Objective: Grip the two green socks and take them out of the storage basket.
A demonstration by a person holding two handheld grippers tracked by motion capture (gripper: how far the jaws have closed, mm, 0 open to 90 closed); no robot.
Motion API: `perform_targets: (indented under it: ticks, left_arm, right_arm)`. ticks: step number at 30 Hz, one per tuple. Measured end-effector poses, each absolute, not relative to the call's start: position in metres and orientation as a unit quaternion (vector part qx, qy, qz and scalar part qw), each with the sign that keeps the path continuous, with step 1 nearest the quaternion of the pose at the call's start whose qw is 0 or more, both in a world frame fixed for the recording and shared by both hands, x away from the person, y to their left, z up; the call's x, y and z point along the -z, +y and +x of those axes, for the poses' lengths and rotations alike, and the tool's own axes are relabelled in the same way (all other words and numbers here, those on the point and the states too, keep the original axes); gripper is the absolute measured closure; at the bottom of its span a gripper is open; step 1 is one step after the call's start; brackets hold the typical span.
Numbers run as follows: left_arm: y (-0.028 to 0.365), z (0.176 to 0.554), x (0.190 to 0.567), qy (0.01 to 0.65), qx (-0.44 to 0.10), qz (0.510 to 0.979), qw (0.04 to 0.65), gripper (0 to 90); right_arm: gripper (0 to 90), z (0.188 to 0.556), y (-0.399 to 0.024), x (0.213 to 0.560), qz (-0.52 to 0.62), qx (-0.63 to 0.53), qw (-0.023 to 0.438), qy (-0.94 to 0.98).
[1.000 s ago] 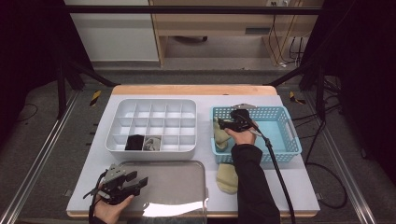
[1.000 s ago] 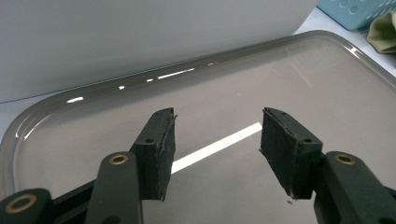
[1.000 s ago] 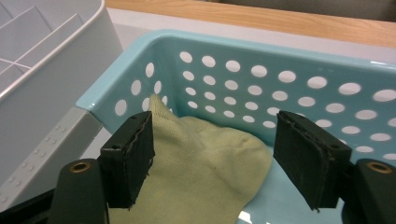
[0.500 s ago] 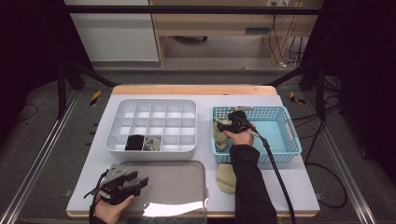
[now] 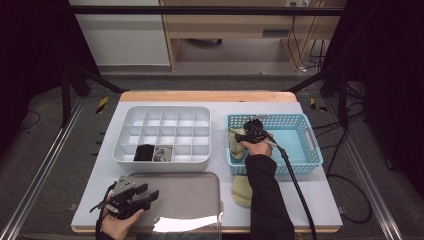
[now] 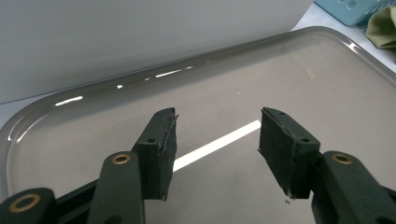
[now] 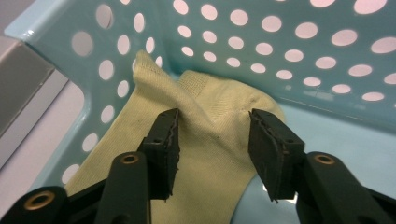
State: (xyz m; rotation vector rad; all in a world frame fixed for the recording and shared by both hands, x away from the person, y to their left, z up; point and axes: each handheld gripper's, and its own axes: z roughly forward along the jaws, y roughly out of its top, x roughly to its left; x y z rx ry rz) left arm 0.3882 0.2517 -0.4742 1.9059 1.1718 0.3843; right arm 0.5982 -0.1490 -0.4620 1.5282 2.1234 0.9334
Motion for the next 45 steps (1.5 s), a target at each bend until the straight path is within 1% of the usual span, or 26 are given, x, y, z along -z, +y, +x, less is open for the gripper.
perform_targets:
  ticks: [8, 14, 17, 21, 26, 30, 45]
  left_arm:
    - [0.252, 0.388, 0.474, 0.467, -0.154, 0.761, 0.423, 45.9]
    - [0.252, 0.388, 0.474, 0.467, -0.153, 0.761, 0.423, 46.0]
    - [0.252, 0.388, 0.474, 0.467, -0.153, 0.761, 0.423, 46.0]
    - [0.252, 0.388, 0.474, 0.468, -0.153, 0.761, 0.423, 46.0]
    - [0.252, 0.388, 0.474, 0.468, -0.153, 0.762, 0.422, 46.1]
    - [0.252, 0.388, 0.474, 0.468, -0.153, 0.762, 0.421, 46.1]
    - [0.251, 0.388, 0.474, 0.468, -0.154, 0.762, 0.421, 46.1]
  right_arm:
    - [66.3, 0.598, -0.147, 0.465, 0.538, -0.296, 0.182, 0.768]
    - [79.8, 0.597, -0.146, 0.464, 0.548, -0.275, 0.190, 0.767]
    - [86.3, 0.596, -0.147, 0.463, 0.558, -0.275, 0.181, 0.762]
    - [87.5, 0.595, -0.147, 0.461, 0.562, -0.282, 0.170, 0.759]
    - [87.8, 0.592, -0.148, 0.453, 0.554, -0.316, 0.175, 0.750]
    - [87.8, 0.589, -0.150, 0.445, 0.544, -0.329, 0.193, 0.748]
    - [87.9, 0.574, -0.165, 0.414, 0.514, -0.379, 0.225, 0.736]
